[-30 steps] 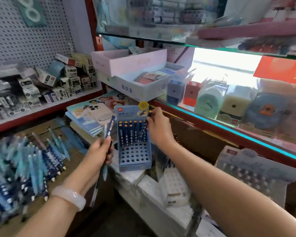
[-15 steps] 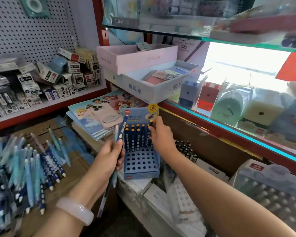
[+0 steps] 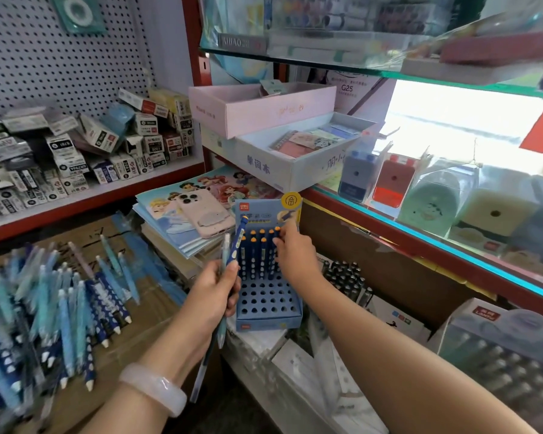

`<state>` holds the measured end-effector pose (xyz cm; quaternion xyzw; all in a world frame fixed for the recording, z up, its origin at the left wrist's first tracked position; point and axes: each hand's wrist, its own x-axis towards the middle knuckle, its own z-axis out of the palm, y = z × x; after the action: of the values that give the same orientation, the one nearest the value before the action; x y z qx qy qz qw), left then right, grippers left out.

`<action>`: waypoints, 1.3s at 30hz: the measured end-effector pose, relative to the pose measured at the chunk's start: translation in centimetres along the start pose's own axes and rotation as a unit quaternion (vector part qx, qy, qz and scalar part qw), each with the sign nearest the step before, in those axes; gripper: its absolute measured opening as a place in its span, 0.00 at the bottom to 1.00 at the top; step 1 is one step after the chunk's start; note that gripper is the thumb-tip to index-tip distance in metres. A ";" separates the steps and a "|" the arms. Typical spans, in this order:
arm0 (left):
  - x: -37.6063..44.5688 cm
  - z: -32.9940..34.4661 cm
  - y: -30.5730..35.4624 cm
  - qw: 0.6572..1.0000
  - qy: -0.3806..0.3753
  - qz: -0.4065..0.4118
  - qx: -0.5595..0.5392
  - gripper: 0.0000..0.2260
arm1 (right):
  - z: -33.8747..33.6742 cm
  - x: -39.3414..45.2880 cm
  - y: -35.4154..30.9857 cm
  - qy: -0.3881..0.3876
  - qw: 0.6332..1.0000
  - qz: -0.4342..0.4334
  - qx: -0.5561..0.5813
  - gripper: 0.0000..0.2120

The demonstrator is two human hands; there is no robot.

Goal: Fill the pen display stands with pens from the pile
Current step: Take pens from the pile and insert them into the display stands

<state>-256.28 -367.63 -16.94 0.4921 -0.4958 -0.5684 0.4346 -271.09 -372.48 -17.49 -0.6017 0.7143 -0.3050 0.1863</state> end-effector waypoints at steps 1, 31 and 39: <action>-0.1 0.0 0.0 1.000 -0.001 -0.002 -0.001 0.07 | 0.1 0.0 -0.1 -0.002 1.000 -0.012 -0.026 0.07; 0.8 -0.5 -1.0 1.000 0.011 0.016 0.019 0.05 | 3.6 -1.3 0.1 0.046 0.997 -0.044 0.038 0.09; 1.1 -0.5 -1.7 0.992 0.021 0.044 0.113 0.06 | 0.8 -3.0 -3.3 -0.084 0.930 0.033 0.357 0.08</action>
<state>-255.97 -368.57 -18.75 0.5280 -0.5686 -0.4786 0.4109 -267.49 -370.02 -16.24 -0.4956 0.5594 -0.4814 0.4581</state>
